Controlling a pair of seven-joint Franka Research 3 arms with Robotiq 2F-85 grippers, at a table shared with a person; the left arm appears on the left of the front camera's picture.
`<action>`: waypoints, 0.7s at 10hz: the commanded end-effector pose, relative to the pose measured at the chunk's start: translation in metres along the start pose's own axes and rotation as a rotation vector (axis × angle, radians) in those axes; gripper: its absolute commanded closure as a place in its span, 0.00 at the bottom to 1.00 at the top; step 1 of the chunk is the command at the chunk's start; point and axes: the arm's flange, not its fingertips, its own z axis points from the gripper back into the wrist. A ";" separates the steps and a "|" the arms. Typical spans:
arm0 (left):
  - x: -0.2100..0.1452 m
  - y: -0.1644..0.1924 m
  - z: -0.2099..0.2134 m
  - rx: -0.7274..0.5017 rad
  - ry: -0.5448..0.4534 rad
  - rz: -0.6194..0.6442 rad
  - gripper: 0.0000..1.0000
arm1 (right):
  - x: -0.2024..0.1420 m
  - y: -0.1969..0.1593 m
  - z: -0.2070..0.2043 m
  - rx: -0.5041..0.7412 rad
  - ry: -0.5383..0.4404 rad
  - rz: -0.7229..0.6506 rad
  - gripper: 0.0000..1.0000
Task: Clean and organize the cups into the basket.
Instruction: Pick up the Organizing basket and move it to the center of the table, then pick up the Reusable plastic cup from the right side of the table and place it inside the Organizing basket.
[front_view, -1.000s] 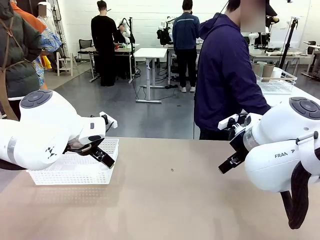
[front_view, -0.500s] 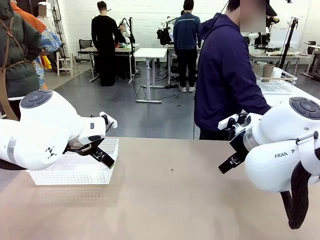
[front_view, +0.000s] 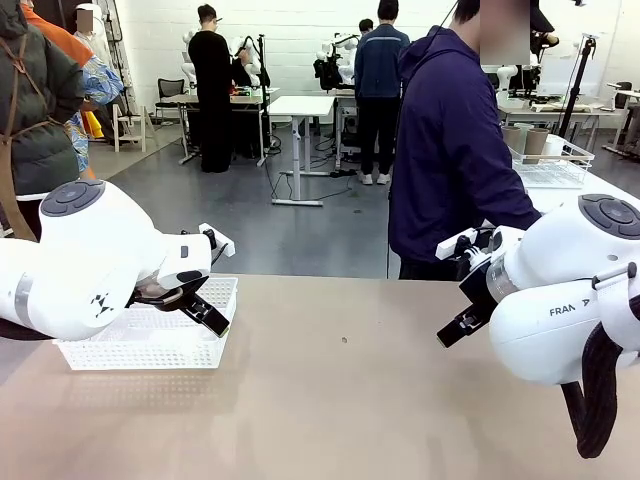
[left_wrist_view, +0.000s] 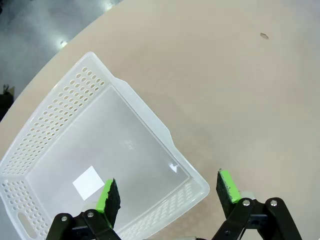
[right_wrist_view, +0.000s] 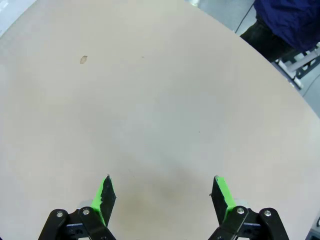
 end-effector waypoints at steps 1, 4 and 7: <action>0.000 0.000 0.000 0.000 0.000 0.000 0.00 | 0.000 0.000 0.000 0.000 0.000 0.000 0.00; 0.000 0.000 0.000 0.000 0.000 0.000 0.00 | 0.000 0.000 0.000 0.000 0.000 0.000 0.00; 0.000 0.000 0.000 0.000 0.000 0.000 0.00 | 0.000 0.000 0.000 0.000 0.000 0.000 0.00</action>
